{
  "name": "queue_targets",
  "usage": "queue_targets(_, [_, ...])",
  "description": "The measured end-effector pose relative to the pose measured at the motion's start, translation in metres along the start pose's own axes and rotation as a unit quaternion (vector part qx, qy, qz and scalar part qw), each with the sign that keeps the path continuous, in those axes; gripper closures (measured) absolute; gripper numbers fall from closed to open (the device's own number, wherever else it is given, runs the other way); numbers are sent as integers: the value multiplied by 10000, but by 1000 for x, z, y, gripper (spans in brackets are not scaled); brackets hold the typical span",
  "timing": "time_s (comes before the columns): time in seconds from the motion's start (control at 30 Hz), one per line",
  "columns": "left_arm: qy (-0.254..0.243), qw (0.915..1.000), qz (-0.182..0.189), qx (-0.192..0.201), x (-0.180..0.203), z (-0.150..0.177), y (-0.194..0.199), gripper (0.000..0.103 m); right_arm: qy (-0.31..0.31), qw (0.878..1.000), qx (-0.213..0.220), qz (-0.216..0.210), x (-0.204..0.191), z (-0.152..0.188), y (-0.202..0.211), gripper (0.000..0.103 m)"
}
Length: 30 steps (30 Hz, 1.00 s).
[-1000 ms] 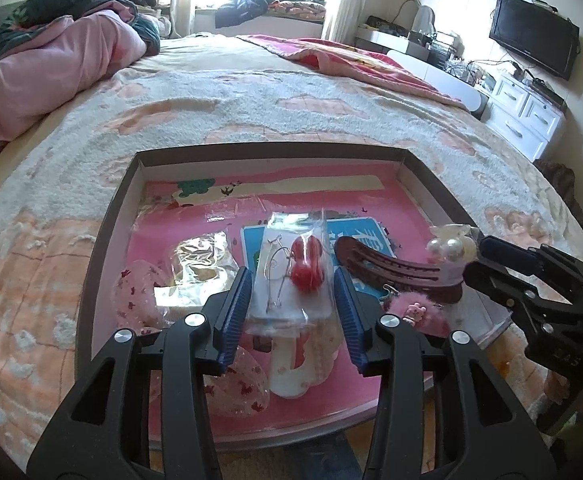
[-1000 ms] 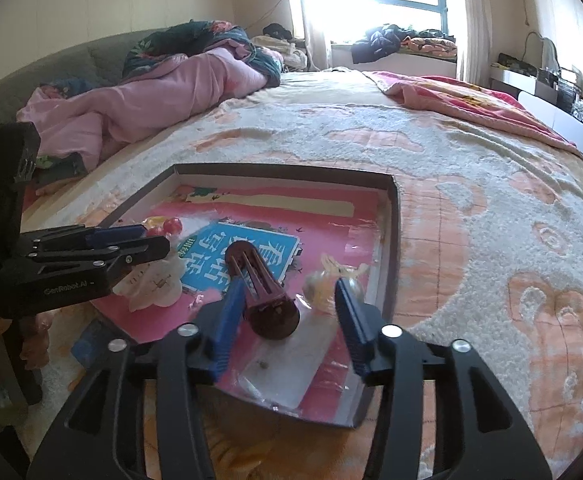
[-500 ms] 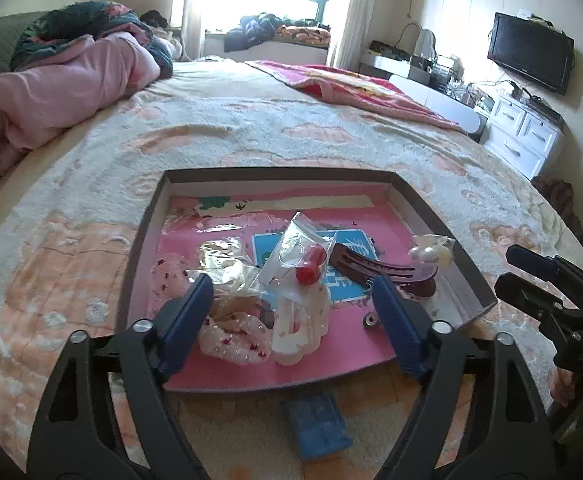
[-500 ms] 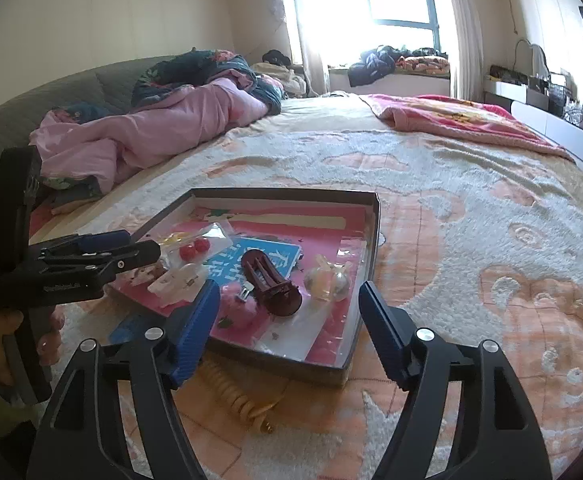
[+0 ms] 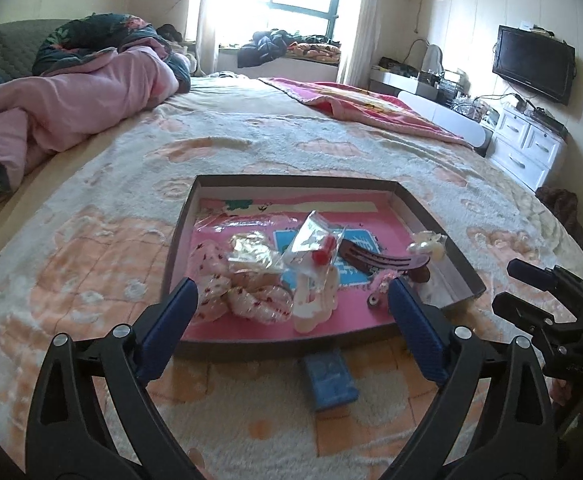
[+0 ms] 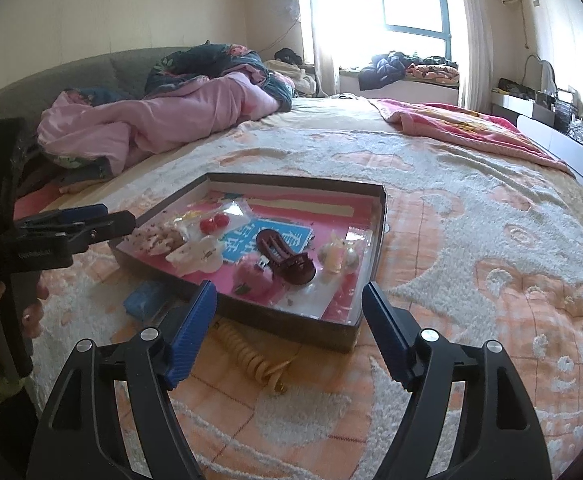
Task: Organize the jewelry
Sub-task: 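Grasp the small blue box with left tool while right grasps coiled orange hair tie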
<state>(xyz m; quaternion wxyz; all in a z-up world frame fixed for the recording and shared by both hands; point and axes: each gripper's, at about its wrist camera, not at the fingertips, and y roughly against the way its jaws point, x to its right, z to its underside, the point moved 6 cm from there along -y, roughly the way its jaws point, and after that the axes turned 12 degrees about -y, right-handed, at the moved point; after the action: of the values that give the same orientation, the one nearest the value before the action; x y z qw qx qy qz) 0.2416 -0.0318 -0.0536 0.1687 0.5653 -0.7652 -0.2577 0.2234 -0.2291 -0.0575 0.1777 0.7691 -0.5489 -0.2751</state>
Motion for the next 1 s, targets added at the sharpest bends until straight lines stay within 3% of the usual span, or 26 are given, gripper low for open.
queue_targets(0.43, [33, 9997, 59, -221, 3, 31, 7, 16, 226, 9993, -286, -1, -7, 20, -16, 30])
queue_targets(0.8, [-1, 9978, 272, -607, 19, 55, -12, 16, 387, 9937, -1049, -95, -14, 40, -49, 31])
queue_targets(0.93, [-27, 9969, 316, -717, 25, 58, -22, 16, 502, 9909, -1246, -70, -18, 46, -57, 46])
queue_targets(1.0, [-11, 9965, 345, -755, 27, 58, -25, 22, 536, 9897, -1324, -72, -20, 50, -60, 57])
